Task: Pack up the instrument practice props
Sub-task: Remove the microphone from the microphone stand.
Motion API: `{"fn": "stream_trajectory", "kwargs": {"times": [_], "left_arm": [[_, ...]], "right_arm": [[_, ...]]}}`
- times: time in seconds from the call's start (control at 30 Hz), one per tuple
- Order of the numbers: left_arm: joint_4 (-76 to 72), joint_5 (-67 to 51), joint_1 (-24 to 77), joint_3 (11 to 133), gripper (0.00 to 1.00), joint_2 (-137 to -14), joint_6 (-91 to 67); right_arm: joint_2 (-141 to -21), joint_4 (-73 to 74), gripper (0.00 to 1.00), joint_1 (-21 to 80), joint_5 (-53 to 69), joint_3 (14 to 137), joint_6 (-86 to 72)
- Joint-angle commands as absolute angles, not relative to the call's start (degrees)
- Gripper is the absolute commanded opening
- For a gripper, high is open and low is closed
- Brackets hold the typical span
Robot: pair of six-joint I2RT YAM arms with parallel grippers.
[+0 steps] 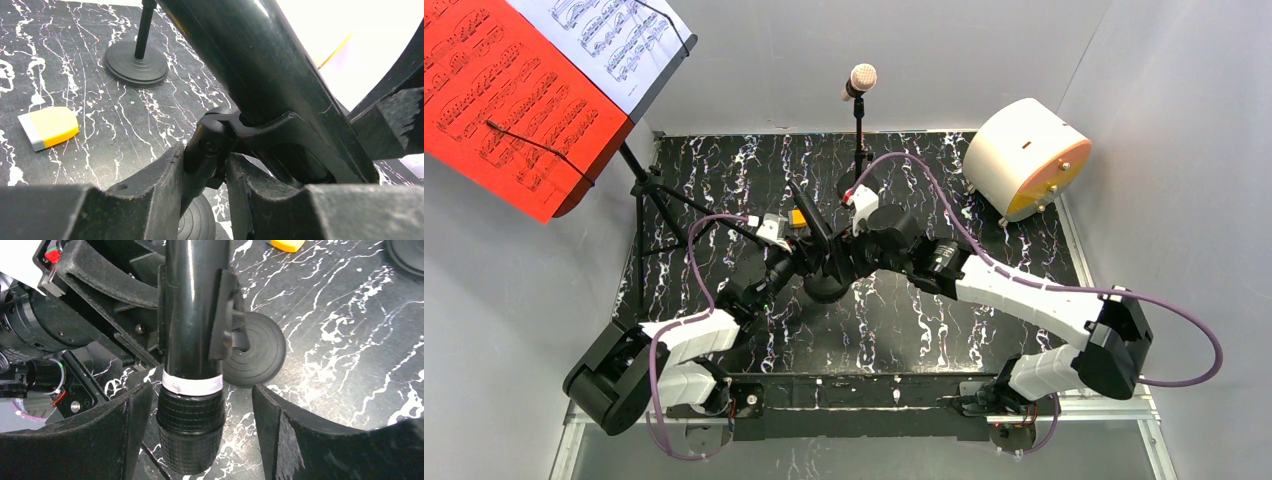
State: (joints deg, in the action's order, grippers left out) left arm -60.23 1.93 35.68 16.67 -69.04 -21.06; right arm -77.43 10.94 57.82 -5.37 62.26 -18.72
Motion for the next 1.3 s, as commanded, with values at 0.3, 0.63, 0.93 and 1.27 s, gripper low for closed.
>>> {"fn": "stream_trajectory", "kwargs": {"times": [0.3,0.63,0.93,1.27], "left_arm": [[-58.7,6.12,34.78,16.88,0.0,-69.62,-21.03],[-55.47,16.3,34.72,17.36,0.0,-67.9,-22.47],[-55.02,26.19,34.72,19.83,0.0,-69.74,-23.93],[-55.11,29.12,34.06,26.2,0.0,-75.19,-23.57]], "right_arm": [[-77.29,7.23,0.44,56.81,1.66,62.29,-16.88],[-71.89,11.51,0.01,56.69,7.83,55.66,-17.91],[-63.47,12.93,0.01,56.63,9.67,46.69,-21.06],[-55.58,13.59,0.01,56.64,8.53,39.36,-24.19]]}}
